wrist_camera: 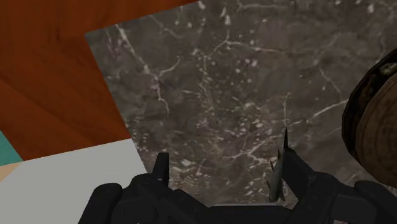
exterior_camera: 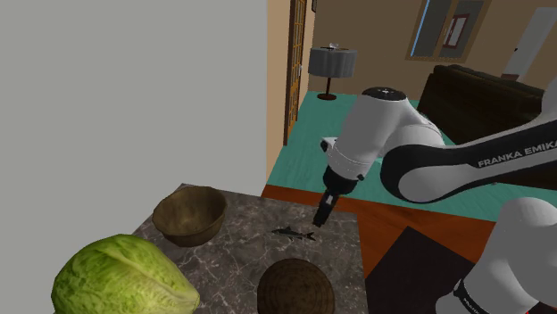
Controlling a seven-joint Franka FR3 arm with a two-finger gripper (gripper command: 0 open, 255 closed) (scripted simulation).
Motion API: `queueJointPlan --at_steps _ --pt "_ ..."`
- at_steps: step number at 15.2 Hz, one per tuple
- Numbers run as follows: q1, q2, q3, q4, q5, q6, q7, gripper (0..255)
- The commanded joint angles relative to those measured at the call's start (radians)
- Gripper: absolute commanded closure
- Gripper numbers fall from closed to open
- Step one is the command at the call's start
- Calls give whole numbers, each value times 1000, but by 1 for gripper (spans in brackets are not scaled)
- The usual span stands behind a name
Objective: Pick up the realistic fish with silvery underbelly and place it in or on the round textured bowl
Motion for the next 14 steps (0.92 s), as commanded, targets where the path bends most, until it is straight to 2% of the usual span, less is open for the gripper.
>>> queueJointPlan --at_steps 1,5,14 --pt "17 42 30 6 4 76 11 0" --pt "30 137 91 28 -16 213 39 0" --pt "-8 247 123 19 -74 329 81 0"
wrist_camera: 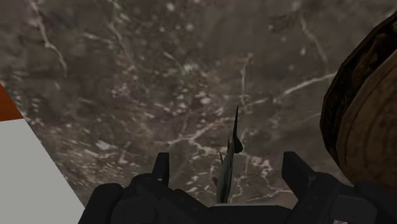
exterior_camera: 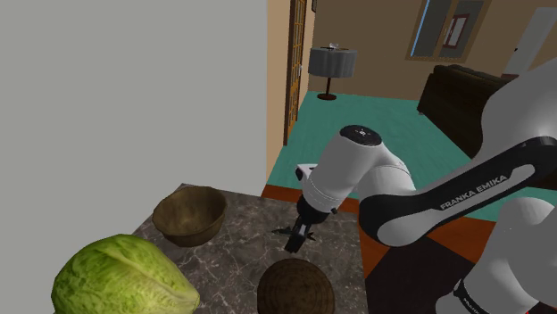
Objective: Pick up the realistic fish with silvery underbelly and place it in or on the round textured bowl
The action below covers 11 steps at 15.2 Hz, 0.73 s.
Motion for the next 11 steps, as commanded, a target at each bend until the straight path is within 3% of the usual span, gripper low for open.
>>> queueJointPlan --at_steps 1,6,7,11 --pt "-2 6 1 -1 -4 7 2 0" --pt "-2 6 1 -1 -4 7 2 0" --pt "-2 6 1 -1 -4 7 2 255" --pt "-3 7 2 -1 -4 8 3 255"
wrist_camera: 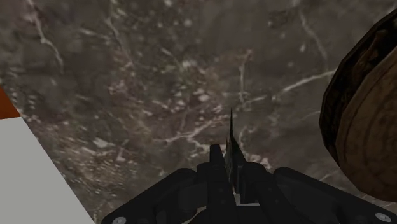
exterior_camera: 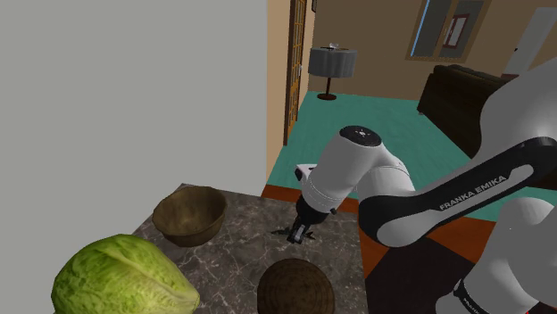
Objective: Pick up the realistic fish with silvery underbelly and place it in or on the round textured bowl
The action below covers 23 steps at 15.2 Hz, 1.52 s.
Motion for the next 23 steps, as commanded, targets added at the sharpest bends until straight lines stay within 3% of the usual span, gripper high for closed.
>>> queueJointPlan --at_steps 1,5,23 --pt "-2 3 -1 -2 -1 -1 0 255" --pt "-1 1 -2 -3 1 -2 -1 255" --pt "35 -148 -58 129 65 -278 -67 255"
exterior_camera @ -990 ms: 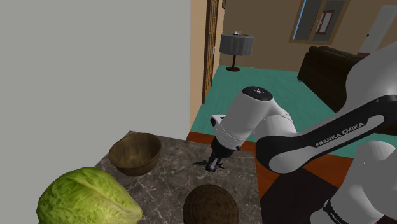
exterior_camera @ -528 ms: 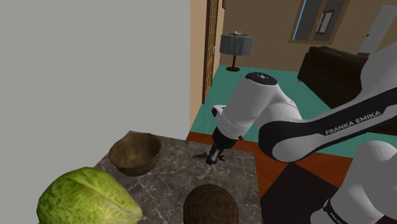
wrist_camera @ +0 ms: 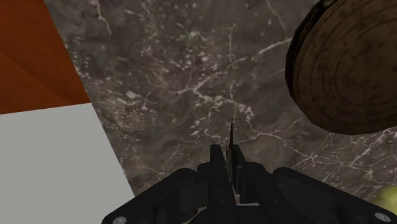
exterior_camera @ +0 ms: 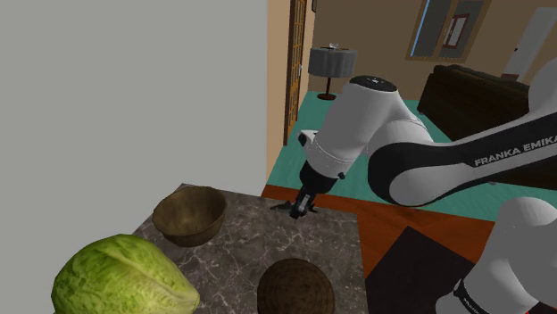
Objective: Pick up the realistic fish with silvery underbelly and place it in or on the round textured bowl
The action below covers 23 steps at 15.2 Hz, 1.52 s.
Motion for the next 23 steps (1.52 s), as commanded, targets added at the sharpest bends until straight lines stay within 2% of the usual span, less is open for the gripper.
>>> queueJointPlan --at_steps 1,15,23 --pt "2 -11 -4 20 2 -31 -3 255" --pt "3 -58 -30 161 7 -218 -20 255" --pt "-41 285 72 477 -146 -212 122 255"
